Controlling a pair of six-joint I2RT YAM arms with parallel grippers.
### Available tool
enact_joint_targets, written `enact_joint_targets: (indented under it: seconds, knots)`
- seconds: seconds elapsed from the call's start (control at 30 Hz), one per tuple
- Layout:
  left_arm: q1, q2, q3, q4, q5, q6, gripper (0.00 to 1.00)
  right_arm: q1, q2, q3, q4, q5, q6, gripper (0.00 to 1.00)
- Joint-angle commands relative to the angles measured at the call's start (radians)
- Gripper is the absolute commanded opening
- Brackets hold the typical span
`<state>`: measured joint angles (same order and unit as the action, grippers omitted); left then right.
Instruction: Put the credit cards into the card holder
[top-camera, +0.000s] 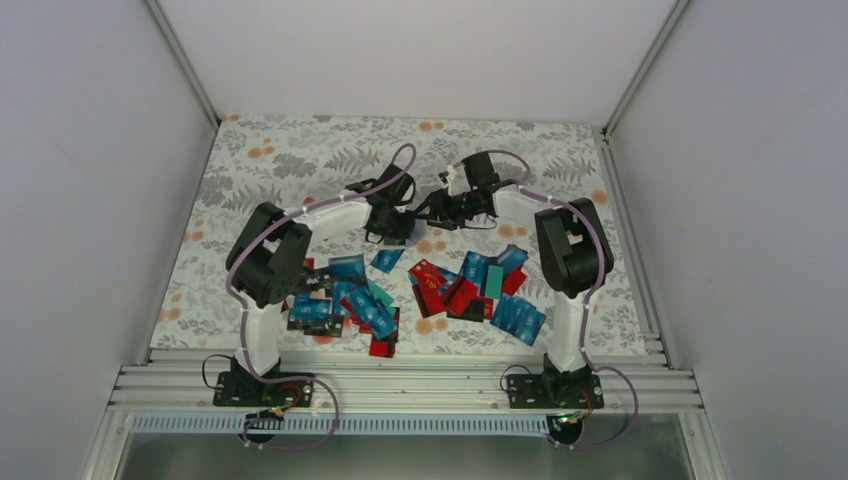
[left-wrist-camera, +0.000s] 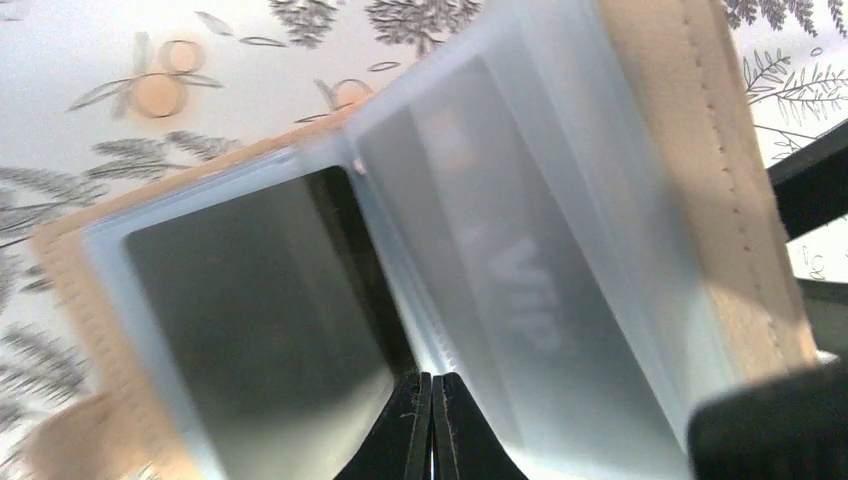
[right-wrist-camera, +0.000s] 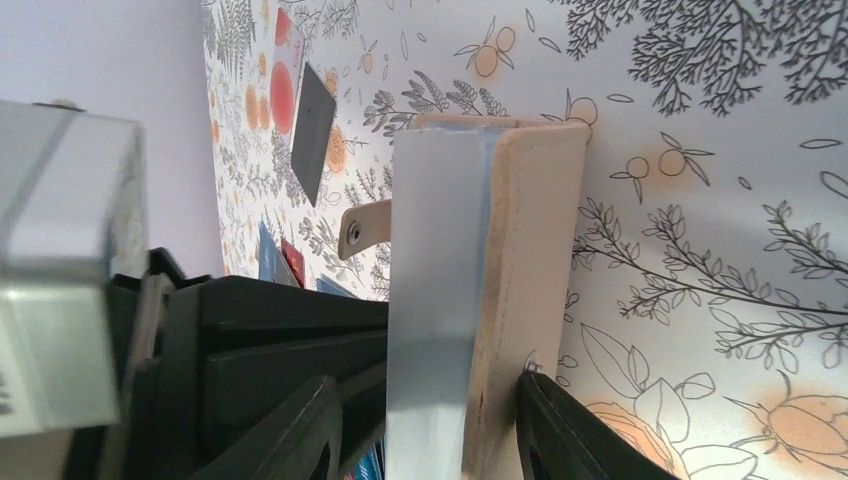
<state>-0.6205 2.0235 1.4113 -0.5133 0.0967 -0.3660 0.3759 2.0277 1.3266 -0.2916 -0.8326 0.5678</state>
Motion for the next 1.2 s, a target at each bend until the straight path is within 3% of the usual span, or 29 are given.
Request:
enact_joint_targets:
  seconds: [0.0,0.37,0.77,1.17]
  knots:
    - [0.035,-0.105,-0.053,-0.008,-0.026,-0.037,0.02,0.024,-0.018,0.038,-0.021,0.015,-0.011,0.46]
    - [0.070,-0.202,-0.127,-0.046,-0.152,-0.032,0.03,0.056,-0.004,0.073,-0.045,0.045,-0.010,0.46]
    - [0.076,-0.184,-0.142,-0.024,-0.244,-0.001,0.36,0.095,0.031,0.132,-0.071,0.065,-0.004,0.46]
    - [0.077,-0.107,-0.100,0.036,-0.221,0.035,0.39,0.107,0.053,0.146,-0.077,0.065,-0.005,0.46]
